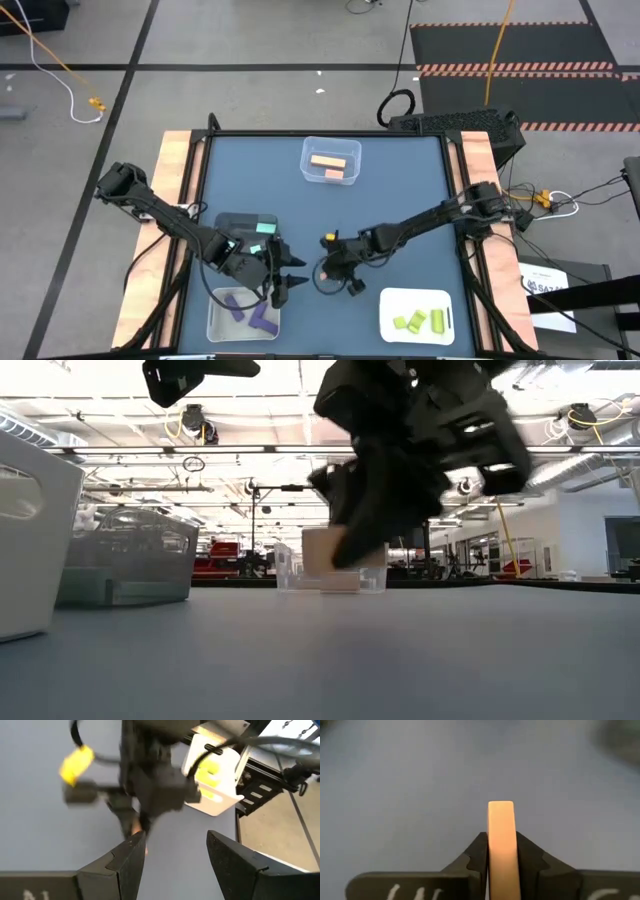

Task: Sort & place blocks by color
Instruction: Put the orange blocks into the transparent bin, then return to Home Position

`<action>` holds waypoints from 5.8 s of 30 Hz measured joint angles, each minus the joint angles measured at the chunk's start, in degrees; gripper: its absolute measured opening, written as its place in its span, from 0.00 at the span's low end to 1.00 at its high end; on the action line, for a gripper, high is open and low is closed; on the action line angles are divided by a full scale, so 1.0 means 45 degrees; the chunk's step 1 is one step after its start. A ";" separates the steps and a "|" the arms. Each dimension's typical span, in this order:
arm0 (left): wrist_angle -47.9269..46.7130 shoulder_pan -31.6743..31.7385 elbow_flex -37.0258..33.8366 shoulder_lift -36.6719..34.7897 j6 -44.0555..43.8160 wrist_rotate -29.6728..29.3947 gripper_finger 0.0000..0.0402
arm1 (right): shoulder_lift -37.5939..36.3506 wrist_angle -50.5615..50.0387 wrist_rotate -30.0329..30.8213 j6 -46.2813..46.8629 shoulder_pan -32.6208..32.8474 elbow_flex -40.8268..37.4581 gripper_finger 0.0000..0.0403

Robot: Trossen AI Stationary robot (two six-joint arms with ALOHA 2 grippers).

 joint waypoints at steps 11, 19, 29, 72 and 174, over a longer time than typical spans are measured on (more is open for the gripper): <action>0.0009 0.0505 0.0000 0.0000 0.0249 -0.0401 0.53 | -0.3692 -0.0653 0.2871 -0.1720 -0.1870 -0.0216 0.11; 0.0016 0.1047 0.0000 0.0000 0.0646 -0.1001 0.53 | -0.6097 0.5502 0.2834 -0.1965 -0.2914 -0.2641 0.11; 0.0055 0.1969 0.0000 0.0000 0.0645 -0.1029 0.53 | -0.6919 1.3655 0.2052 0.0176 -0.3247 -0.6400 0.11; 0.0005 0.3366 0.0000 0.0000 0.0675 -0.1010 0.53 | -0.2035 1.1594 0.2829 0.3612 -0.8901 -0.5659 0.37; 0.6869 0.3555 -1.2662 -1.1230 0.6722 0.0890 0.53 | -1.0441 1.0676 0.3830 0.3369 -0.9411 -1.2429 0.66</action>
